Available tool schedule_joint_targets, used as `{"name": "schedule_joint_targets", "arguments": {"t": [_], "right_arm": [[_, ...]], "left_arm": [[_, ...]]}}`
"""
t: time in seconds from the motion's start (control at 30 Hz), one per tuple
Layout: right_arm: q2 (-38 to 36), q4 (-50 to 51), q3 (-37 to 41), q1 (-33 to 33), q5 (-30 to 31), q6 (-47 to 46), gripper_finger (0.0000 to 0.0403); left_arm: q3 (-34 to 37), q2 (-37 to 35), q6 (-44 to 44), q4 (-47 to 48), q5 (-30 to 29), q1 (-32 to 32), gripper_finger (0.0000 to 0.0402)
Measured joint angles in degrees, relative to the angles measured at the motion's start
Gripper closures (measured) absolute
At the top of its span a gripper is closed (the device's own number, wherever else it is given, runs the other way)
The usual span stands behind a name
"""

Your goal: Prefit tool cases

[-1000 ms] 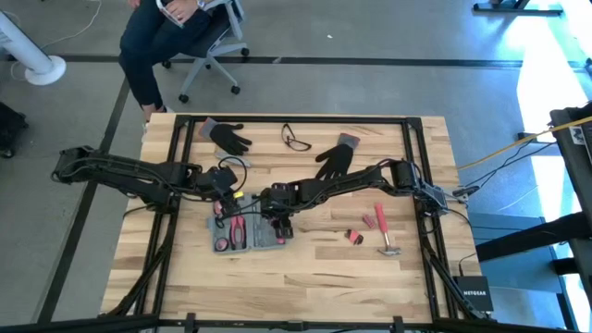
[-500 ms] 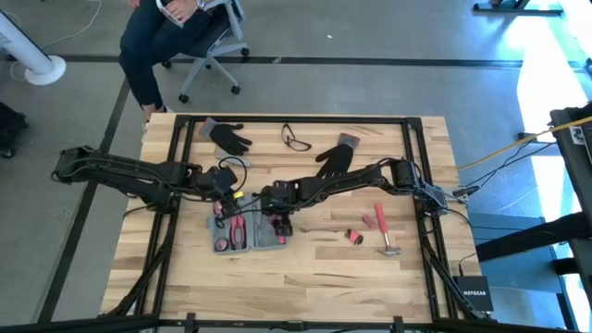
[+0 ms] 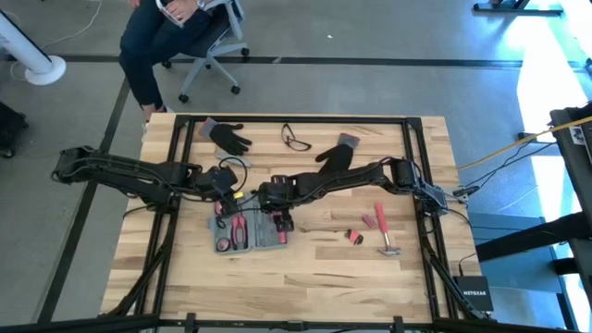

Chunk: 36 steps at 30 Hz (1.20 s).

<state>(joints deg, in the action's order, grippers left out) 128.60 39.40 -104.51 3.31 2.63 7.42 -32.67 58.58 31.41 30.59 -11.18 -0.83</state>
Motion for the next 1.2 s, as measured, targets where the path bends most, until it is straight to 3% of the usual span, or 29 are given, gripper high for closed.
{"name": "schedule_joint_targets", "arguments": {"t": [0.13, 0.3, 0.37, 0.6, 0.83, 0.97, 1.2], "right_arm": [[-0.1, 3.0, -0.9, 0.0, 0.3, -1.2, 0.0183], [-0.1, 7.6, 0.2, -0.5, -4.5, -5.7, 0.0350], [-0.6, 8.5, 0.2, -1.1, -7.8, -6.2, 0.0386], [-2.4, 10.8, 0.2, -6.0, -12.1, -8.4, 0.0402], [-3.3, 9.4, 0.2, -12.3, -26.0, -11.4, 0.0403], [-3.2, 8.2, 0.2, -8.1, -25.5, -10.9, 0.0403], [0.1, -3.1, 0.1, -3.4, -12.7, -21.1, 0.0403]], "left_arm": [[1.5, 0.4, 2.0, -1.9, 0.9, -1.0, 0.0401], [3.9, -0.5, 6.8, -8.5, 1.7, -3.9, 0.0401], [3.5, -1.1, 6.6, -11.0, 1.8, -4.7, 0.0401], [5.4, -0.5, 6.2, -9.9, 1.1, -11.4, 0.0401], [12.7, 0.7, 10.0, -13.4, -2.4, -13.3, 0.0402], [12.4, 0.8, 8.0, -17.5, -3.7, -13.3, 0.0402], [12.4, 7.2, 5.7, -20.0, -3.9, -13.3, 0.0402]]}}
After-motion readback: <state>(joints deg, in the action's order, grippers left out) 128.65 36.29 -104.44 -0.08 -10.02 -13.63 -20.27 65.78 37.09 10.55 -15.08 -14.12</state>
